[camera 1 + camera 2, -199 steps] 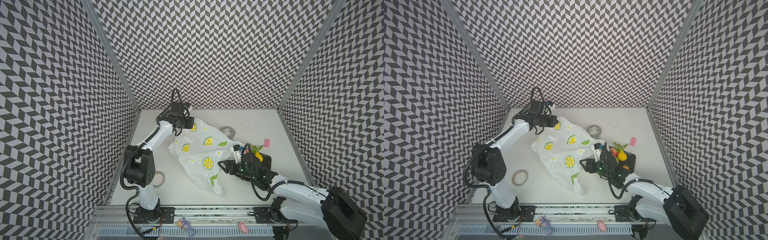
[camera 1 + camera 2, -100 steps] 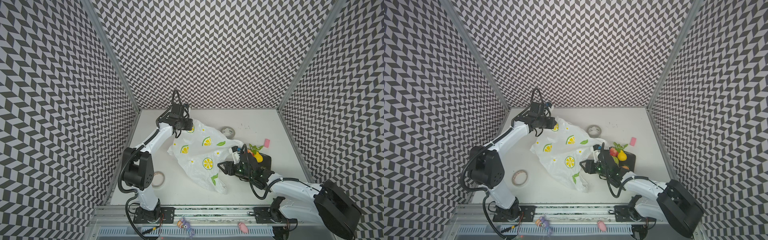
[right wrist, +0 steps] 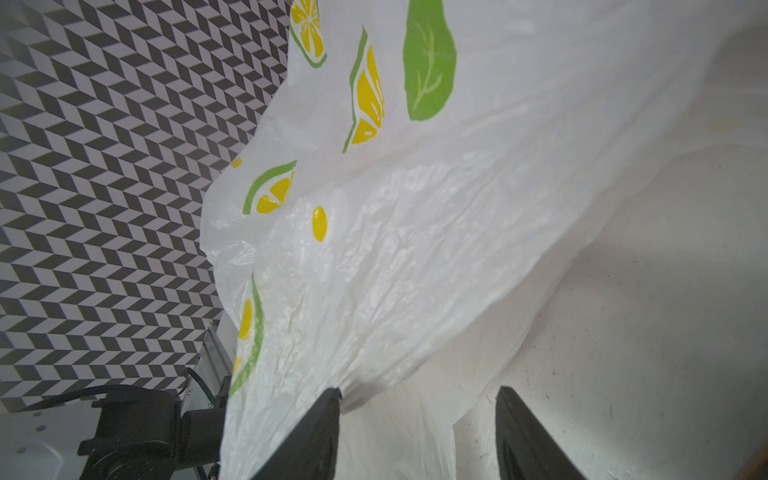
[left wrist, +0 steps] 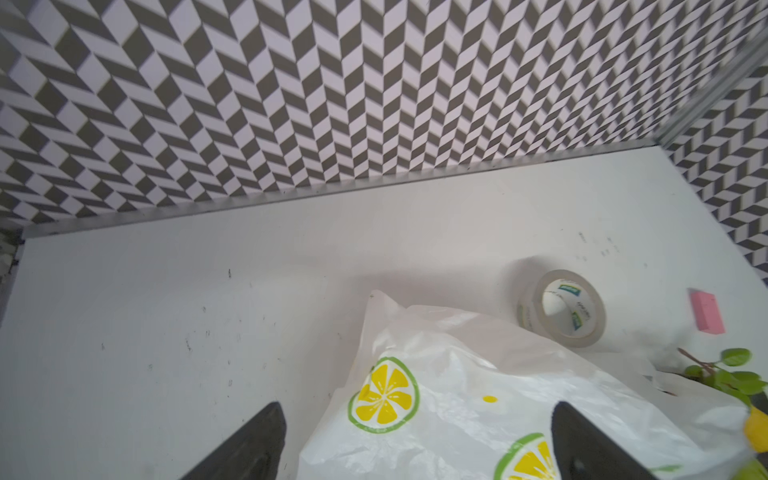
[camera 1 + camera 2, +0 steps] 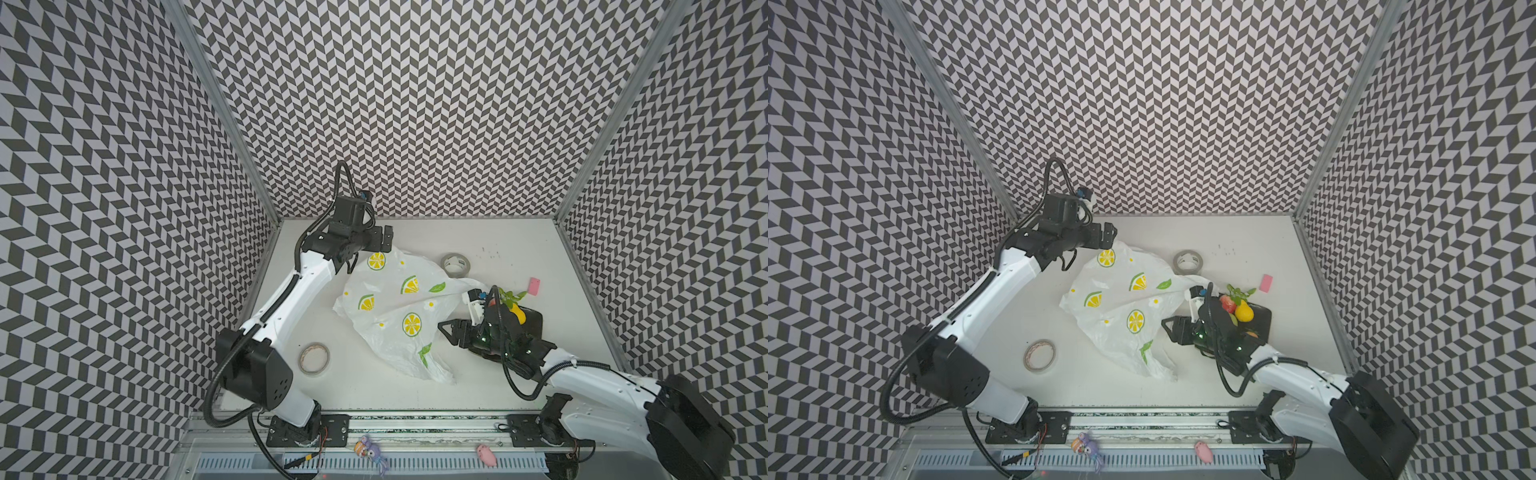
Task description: Take the fake fruits out of the plastic bag
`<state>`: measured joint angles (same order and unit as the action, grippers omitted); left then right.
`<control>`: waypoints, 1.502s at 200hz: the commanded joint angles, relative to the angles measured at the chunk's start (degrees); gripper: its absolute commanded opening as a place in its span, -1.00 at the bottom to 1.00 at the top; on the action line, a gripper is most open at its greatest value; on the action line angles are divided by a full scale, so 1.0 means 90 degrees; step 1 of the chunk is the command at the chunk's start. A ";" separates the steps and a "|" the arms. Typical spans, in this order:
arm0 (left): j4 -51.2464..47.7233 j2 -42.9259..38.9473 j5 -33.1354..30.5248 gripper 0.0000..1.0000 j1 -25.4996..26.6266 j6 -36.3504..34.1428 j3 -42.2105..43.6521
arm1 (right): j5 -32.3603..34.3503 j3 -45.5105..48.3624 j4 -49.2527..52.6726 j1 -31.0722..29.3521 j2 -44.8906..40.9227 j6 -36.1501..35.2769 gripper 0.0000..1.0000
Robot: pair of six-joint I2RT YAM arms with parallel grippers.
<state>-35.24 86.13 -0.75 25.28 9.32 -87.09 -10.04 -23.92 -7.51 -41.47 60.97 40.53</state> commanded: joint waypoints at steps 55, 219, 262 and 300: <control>-0.0907 -0.0573 -0.1855 0.98 0.3639 0.2024 0.1475 | 0.1313 0.0458 0.1833 0.0072 -0.2550 0.0503 0.09; -0.3282 0.2732 -0.5300 0.65 0.4852 0.2995 -0.0119 | 0.1859 0.0393 0.3369 0.0077 -0.4464 0.0918 0.09; -0.3620 0.2710 -0.5713 0.93 0.4685 0.3090 -0.0102 | 0.1770 0.0379 0.3208 0.0077 -0.4343 0.0841 0.10; -0.3497 0.2457 -0.5786 0.67 0.4298 0.2841 0.0237 | 0.1604 0.0391 0.3043 0.0077 -0.4234 0.0732 0.09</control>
<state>-65.65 110.98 -49.67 66.17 34.89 -86.59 5.58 -19.55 23.68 -41.06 22.15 47.83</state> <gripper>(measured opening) 0.895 0.546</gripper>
